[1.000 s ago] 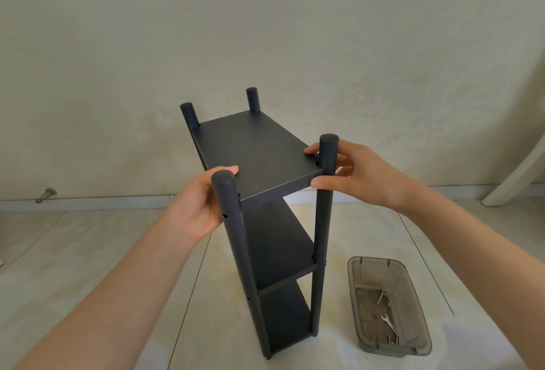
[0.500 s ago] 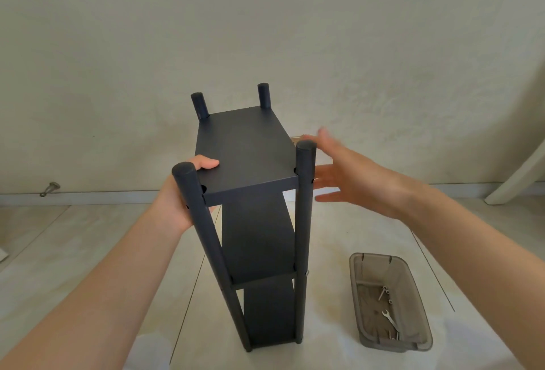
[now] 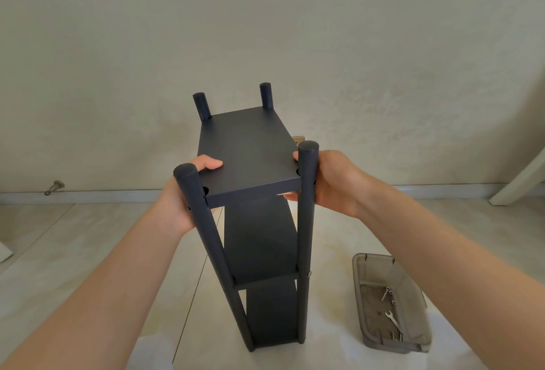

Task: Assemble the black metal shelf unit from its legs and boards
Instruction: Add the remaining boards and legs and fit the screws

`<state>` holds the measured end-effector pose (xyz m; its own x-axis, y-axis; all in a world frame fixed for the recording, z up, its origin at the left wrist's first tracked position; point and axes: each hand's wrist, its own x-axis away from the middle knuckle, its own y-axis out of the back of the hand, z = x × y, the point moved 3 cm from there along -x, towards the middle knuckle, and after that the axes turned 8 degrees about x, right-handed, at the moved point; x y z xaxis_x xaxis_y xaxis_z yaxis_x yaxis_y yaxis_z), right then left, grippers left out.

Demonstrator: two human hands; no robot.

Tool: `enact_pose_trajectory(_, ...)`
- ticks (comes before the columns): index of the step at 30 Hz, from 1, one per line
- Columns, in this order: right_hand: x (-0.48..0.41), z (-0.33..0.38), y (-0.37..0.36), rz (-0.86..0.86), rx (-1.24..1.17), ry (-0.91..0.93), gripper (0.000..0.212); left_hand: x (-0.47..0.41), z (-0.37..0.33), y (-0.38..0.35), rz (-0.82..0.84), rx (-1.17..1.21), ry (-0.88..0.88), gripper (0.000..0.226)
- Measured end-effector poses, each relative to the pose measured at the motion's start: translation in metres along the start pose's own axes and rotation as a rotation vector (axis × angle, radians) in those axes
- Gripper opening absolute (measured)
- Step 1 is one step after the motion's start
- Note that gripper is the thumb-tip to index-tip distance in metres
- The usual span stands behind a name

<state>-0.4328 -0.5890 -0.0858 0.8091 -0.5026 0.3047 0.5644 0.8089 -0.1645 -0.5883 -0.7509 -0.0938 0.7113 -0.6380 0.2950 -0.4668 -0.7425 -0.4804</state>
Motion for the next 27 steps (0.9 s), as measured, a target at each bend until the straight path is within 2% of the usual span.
enact_pose_trajectory(3, 0.0, -0.003, -0.001, -0.039, -0.035, 0.004, 0.033, 0.003, -0.003, -0.001, -0.025, -0.082, -0.045, 0.009)
enact_pose_trajectory(5, 0.002, -0.003, 0.001, -0.068, -0.053, 0.007, 0.036, 0.005, -0.001, 0.001, -0.106, -0.063, -0.07, 0.01)
enact_pose_trajectory(9, 0.005, -0.005, 0.002, -0.148, -0.086, -0.008, 0.037, 0.015, 0.01, 0.0, -0.259, 0.095, -0.159, 0.023)
enact_pose_trajectory(14, 0.011, -0.004, -0.002, -0.216, -0.073, -0.029, 0.04, 0.026, 0.024, -0.007, -0.37, 0.117, -0.268, 0.042)
enact_pose_trajectory(18, 0.013, -0.006, -0.005, -0.266, -0.052, -0.02, 0.042, 0.02, 0.017, -0.015, -0.37, 0.127, -0.289, 0.053)
enact_pose_trajectory(23, 0.014, -0.012, -0.013, -0.352, 0.074, 0.06, 0.035, -0.003, -0.002, -0.014, -0.441, -0.107, -0.373, 0.07)
enact_pose_trajectory(27, 0.008, -0.016, -0.022, -0.366, 0.154, 0.092, 0.03, -0.016, -0.001, -0.011, -0.546, -0.301, -0.469, 0.047)
